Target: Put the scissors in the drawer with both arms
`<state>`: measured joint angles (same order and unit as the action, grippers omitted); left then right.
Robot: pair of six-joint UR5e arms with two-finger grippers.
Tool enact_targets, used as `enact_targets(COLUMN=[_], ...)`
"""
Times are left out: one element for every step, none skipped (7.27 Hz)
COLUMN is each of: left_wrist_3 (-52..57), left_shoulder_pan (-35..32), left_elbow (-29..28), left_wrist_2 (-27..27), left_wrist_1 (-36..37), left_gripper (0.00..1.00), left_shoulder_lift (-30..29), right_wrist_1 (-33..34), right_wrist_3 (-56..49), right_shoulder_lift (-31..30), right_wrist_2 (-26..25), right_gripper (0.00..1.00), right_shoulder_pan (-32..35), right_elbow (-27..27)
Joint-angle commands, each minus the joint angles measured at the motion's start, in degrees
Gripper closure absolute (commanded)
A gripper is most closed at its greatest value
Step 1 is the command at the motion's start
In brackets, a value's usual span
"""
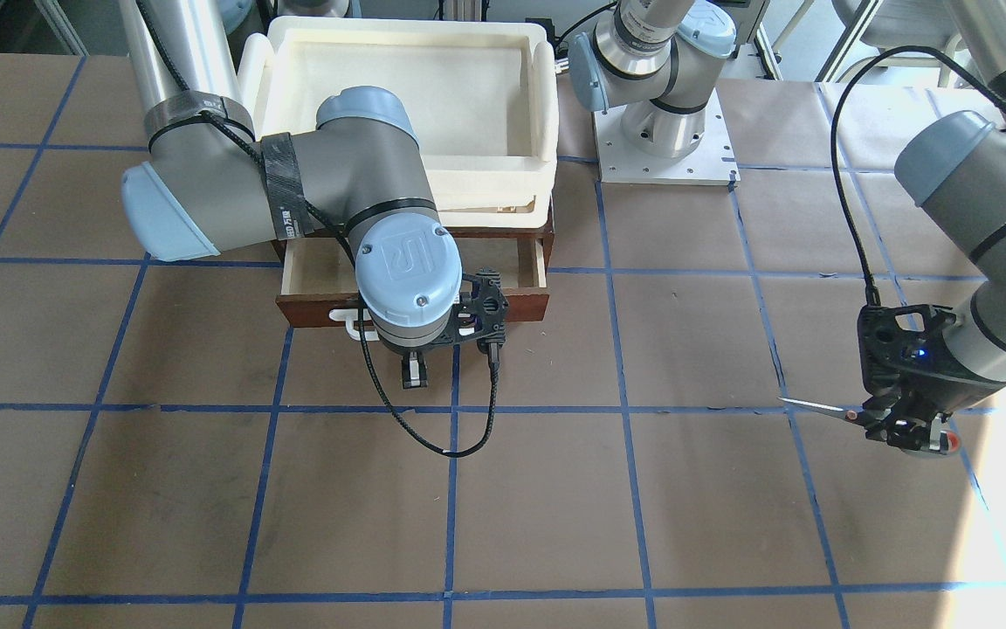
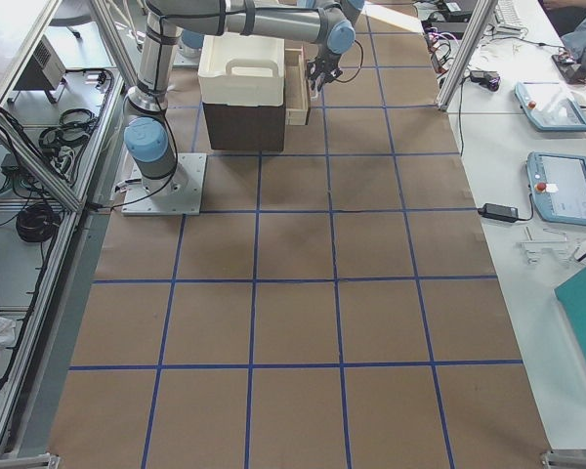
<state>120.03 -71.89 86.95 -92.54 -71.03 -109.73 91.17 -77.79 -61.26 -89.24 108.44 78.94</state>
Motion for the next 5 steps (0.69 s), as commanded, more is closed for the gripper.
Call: enact_targets(left_wrist_3=[-4.8,-5.7,-7.6,-8.1,-10.5], left_shoulder_pan=[-4.0,-5.7,-7.0,-8.2,-10.1], left_elbow=[0.1,0.1,0.1,0.2,0.2], left_wrist_2=[0.0,0.0,0.0,0.3,0.3], left_wrist_1=[-1.7,-2.4,-3.5,-5.0,-5.2], left_gripper=[1.00,1.00,1.00,1.00,1.00], left_shoulder_lift=[1.4,2.1,2.6,3.2,3.6], right_wrist_1=[3.1,3.7,3.7,3.7,3.7], right_wrist_3=[0.0,0.0,0.0,0.0,0.0], right_shoulder_lift=[1.4,2.4,3.2,3.9,4.4], right_wrist_2=[-0.2,-0.2,-0.1,-0.1,-0.1], right_gripper=[0.54,0.49,0.44,0.43,0.43], right_shoulder_pan=[-0.7,-1.0,-1.0,-1.1,-1.1], right_elbow=[-0.8,-1.8,-3.3,-4.3,-5.0])
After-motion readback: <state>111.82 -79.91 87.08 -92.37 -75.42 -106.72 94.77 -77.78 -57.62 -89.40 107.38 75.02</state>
